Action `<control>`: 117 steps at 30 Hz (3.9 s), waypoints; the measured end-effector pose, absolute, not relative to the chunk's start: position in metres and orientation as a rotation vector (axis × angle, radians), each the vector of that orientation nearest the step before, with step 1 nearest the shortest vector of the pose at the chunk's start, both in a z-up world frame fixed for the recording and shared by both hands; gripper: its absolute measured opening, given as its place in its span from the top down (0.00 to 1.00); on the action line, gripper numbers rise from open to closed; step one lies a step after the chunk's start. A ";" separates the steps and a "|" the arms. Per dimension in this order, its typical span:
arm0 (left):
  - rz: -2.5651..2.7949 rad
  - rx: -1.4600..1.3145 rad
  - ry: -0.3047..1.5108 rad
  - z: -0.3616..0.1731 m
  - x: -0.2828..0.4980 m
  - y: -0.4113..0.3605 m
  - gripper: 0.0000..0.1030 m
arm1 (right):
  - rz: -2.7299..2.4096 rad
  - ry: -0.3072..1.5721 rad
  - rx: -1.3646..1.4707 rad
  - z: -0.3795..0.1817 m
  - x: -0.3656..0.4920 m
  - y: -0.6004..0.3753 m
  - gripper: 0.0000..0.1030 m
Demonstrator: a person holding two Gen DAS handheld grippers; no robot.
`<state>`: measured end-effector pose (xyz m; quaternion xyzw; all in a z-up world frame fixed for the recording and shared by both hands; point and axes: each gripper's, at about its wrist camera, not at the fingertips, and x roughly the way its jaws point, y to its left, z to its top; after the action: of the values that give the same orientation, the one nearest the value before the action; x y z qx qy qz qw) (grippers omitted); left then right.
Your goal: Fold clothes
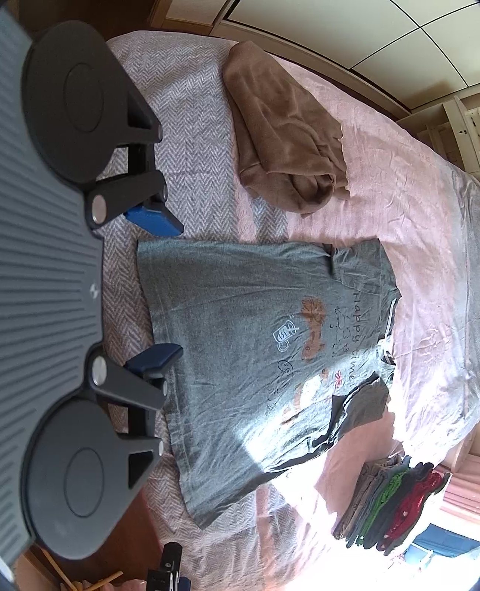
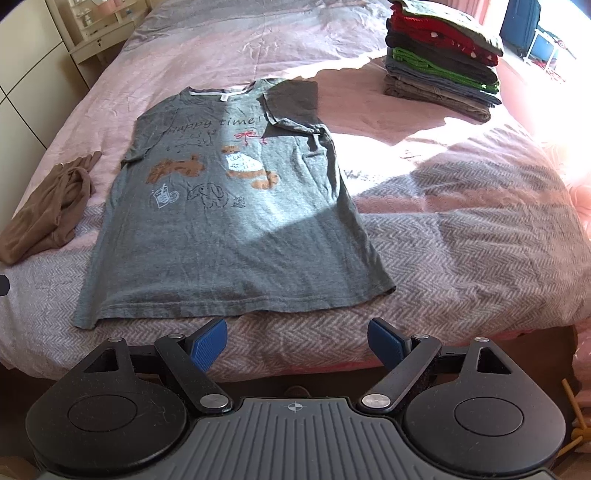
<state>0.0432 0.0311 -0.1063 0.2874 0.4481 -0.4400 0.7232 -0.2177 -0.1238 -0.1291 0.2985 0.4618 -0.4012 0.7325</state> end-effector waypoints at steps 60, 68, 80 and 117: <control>-1.078 0.021 1.656 -0.373 0.228 0.054 0.85 | -0.398 0.649 1.429 -0.345 -0.343 -0.332 0.62; -1.129 0.049 1.596 -0.353 0.216 0.061 1.00 | -0.391 0.654 1.403 -0.328 -0.354 -0.319 0.99; -1.194 -0.136 1.424 -0.277 0.244 0.049 1.00 | -0.380 0.530 1.348 -0.266 -0.336 -0.343 0.99; -0.989 -0.233 1.318 -0.340 0.463 -0.294 0.87 | -0.854 0.465 1.151 -0.302 -0.131 -0.609 0.23</control>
<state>0.4628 -0.2936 -0.3404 -0.1037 0.5854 -0.4393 0.6735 -0.1314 -0.6091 -0.3016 0.5224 0.2112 -0.3880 0.7294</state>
